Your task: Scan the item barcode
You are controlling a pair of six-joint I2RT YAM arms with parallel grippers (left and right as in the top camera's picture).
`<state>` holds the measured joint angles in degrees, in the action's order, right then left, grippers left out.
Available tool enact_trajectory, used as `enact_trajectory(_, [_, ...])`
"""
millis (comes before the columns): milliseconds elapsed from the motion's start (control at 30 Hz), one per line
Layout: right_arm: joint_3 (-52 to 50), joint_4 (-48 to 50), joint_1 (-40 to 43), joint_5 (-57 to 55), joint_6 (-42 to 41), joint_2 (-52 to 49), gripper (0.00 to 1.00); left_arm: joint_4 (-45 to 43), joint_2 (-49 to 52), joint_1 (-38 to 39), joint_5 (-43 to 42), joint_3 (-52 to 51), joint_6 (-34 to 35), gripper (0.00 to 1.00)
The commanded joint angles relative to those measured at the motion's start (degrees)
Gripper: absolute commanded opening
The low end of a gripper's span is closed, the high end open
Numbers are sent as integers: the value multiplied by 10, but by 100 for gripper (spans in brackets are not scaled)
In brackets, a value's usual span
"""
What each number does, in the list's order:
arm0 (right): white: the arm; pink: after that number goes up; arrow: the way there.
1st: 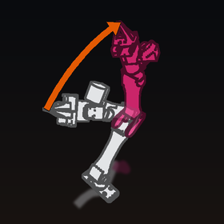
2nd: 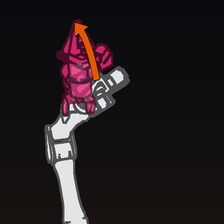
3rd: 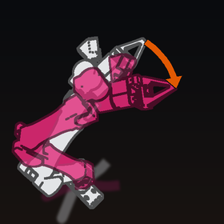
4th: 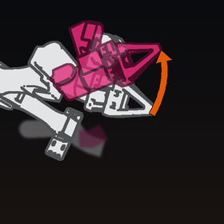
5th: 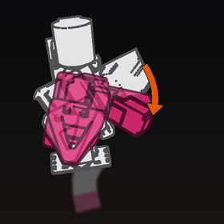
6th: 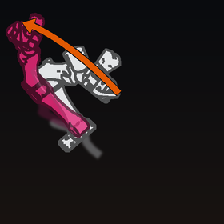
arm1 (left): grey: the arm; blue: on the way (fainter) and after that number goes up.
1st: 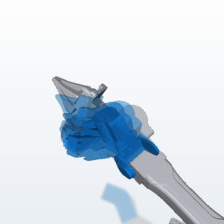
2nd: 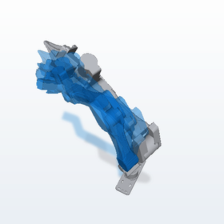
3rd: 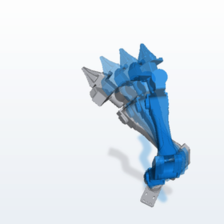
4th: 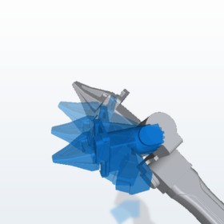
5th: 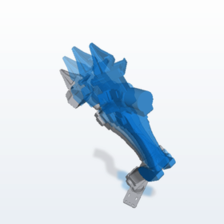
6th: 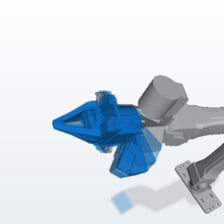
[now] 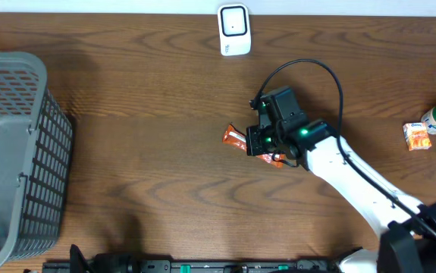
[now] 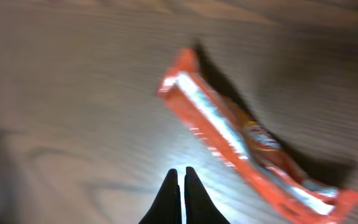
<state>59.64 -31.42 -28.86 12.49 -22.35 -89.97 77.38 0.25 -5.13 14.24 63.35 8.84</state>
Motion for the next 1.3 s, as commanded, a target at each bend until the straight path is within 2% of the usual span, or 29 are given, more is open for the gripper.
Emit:
enact_trajectory(0, [0,12,0,-64,-14,-45,1,-1,-1,2,-1,0,0,85])
enact_trajectory(433, [0,38,-9,-62,-40,-210,1,-1,-1,2,-1,0,0,85])
enact_trajectory(567, [3,40,-11,-61,-31,-198,1,-1,-1,2,-1,0,0,85])
enact_trajectory(767, [30,8,-9,-39,-18,-114,2,-1,-1,2,-1,0,0,85])
enact_trajectory(800, [33,1,-7,-23,-18,-94,25,-1,-1,2,-1,0,0,86])
enact_trajectory(867, [34,-8,-1,10,-18,-63,86,-1,-1,2,-1,0,0,85])
enact_trajectory(900, [34,-17,5,25,-18,-46,99,-1,-1,2,-1,0,0,85])
enact_trajectory(1167, [20,-126,88,45,-2,-21,99,-1,-1,2,-1,0,0,85])
enact_trajectory(1267, [-17,-118,120,83,1,-21,99,-1,-1,2,-1,0,0,85])
